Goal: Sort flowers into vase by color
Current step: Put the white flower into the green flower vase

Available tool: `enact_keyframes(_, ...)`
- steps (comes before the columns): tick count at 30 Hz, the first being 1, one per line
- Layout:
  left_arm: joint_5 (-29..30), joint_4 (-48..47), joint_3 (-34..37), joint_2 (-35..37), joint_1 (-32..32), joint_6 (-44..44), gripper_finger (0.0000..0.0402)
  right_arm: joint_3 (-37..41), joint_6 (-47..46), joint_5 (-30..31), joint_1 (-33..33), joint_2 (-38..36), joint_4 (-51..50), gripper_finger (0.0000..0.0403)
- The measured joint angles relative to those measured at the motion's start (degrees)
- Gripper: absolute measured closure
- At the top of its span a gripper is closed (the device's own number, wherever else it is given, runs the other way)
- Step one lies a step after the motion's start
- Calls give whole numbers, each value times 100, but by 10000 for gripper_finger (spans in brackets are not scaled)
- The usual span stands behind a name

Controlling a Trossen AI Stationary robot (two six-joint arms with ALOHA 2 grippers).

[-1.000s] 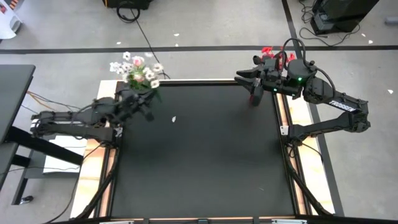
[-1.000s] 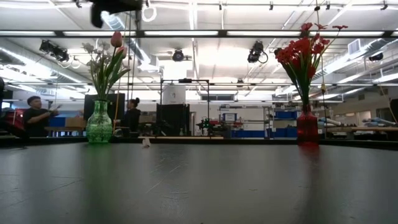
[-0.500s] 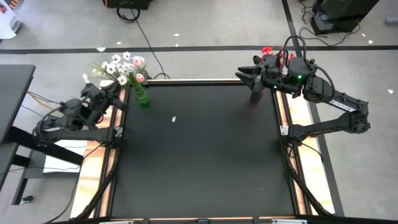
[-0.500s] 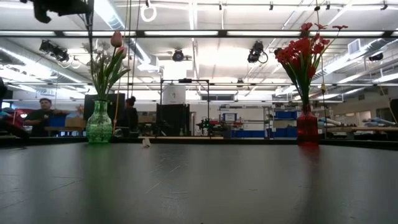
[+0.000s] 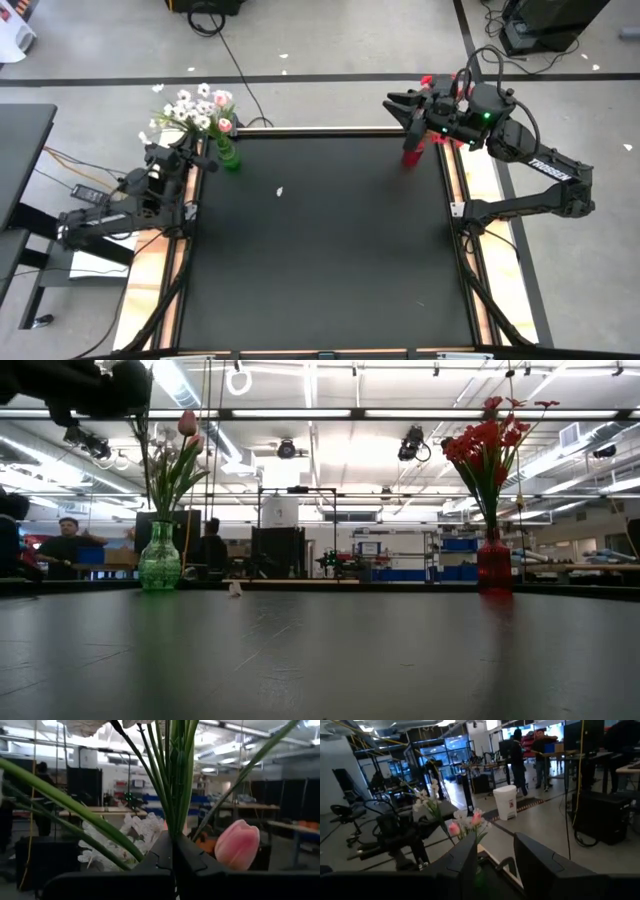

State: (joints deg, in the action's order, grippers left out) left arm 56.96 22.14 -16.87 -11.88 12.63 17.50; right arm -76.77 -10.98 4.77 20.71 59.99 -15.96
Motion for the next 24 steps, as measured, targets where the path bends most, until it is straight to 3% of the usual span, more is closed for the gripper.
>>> enact_keyframes(6,-734,515,390,-10,625,-206,399,0,0,-89,18,0,11,264)
enact_keyframes(15,-1326,548,510,-16,1417,-338,399,0,-2,-130,18,0,10,264)
enact_keyframes(24,-1826,482,514,-685,1907,-929,399,0,-50,-137,18,0,52,264)
